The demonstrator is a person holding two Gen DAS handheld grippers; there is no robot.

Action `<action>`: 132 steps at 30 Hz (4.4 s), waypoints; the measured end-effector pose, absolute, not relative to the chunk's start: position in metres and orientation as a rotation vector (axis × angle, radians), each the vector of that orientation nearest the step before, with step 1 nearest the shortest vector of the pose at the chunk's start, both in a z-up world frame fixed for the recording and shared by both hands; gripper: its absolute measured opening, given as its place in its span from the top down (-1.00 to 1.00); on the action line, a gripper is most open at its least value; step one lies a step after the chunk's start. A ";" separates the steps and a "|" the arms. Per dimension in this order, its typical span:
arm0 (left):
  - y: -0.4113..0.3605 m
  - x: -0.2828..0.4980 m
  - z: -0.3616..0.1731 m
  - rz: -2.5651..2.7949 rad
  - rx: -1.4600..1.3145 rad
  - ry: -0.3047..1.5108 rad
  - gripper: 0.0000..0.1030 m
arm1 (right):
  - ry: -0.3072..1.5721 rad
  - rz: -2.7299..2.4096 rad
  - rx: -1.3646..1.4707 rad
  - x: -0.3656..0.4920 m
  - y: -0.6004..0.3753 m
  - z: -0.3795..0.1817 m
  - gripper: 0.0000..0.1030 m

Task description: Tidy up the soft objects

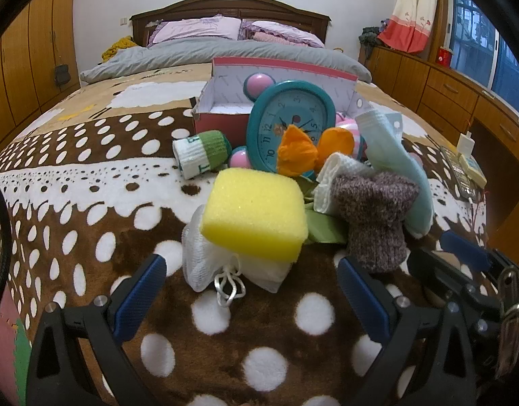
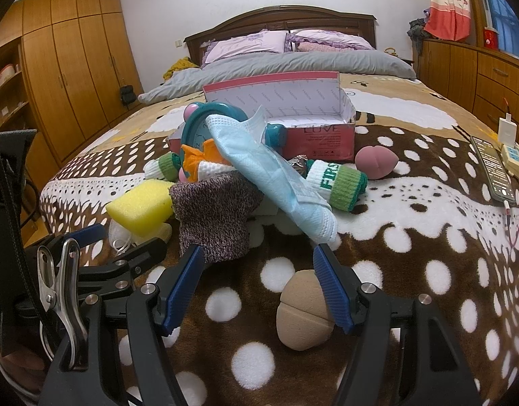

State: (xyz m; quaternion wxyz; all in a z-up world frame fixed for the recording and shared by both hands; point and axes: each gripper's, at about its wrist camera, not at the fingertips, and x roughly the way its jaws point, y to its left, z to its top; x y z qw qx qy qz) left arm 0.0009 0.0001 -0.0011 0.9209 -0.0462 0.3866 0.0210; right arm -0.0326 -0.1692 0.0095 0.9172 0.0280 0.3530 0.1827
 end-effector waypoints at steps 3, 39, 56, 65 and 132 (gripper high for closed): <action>0.000 0.001 -0.001 0.043 -0.094 0.794 -0.99 | 0.726 0.376 0.058 -0.033 -0.169 0.009 -0.33; 0.013 0.002 0.005 -0.029 0.002 0.755 -0.99 | 0.749 0.426 0.037 -0.032 -0.184 0.014 -0.33; 0.002 0.025 0.006 -0.081 0.014 0.726 -0.54 | 0.780 0.452 0.045 -0.028 -0.200 0.013 -0.33; 0.004 0.040 -0.005 -0.034 0.038 0.751 -0.19 | 0.794 0.467 0.055 -0.027 -0.205 0.012 -0.33; 0.014 0.000 0.025 -0.086 0.001 0.690 -0.14 | 0.799 0.441 0.014 -0.030 -0.207 0.023 0.29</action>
